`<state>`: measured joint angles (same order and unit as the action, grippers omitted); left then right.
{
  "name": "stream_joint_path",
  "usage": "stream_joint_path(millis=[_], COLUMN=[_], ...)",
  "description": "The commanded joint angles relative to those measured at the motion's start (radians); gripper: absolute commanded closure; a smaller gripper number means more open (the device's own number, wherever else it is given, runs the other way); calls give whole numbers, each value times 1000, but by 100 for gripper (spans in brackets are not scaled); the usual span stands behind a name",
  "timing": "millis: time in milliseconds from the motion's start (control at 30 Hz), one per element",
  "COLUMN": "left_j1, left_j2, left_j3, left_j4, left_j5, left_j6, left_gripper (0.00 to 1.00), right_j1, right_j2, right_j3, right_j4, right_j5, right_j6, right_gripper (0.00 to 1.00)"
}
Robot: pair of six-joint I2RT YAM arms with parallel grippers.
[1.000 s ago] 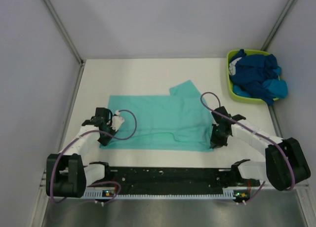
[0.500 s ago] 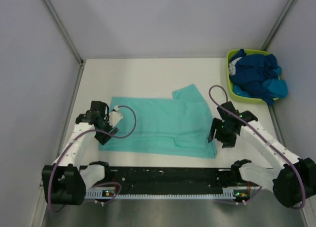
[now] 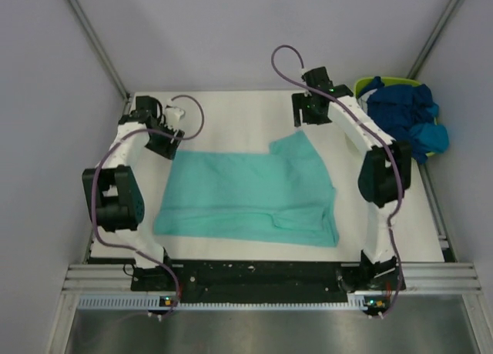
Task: Fold and stack the t-shirts
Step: Grap the side of the flattened tshirt furthest away from the robot with both arms
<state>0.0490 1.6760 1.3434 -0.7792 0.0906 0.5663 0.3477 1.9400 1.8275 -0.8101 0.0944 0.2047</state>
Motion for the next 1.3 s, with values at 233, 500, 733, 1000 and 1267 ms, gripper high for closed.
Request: stream_joint_path(millis=[233,500,733,1000,1267], left_j1=[60,58,54,64,71], left_j2=[393,481,527,453,159], left_j3=[367,388,413,353,163], left_j4=[31,37,-18,-82,27], left_j5=[193,256,340,391,374], left_j6=[-258,-281,-272,-230,-166], left_gripper=[25,27,54,92,100], right_j1=[-35,-33,-33,-33,-18], right_j2=[565,602,564,395,95], right_j3=[483,434,426,355,72], right_j4=[-95,-106,-106,-106,-97], right_j5=[-54,-90,-168,-211,-225], right_j6=[-165,-143,-145,-114,-56], right_gripper=[28,42,95,100,100])
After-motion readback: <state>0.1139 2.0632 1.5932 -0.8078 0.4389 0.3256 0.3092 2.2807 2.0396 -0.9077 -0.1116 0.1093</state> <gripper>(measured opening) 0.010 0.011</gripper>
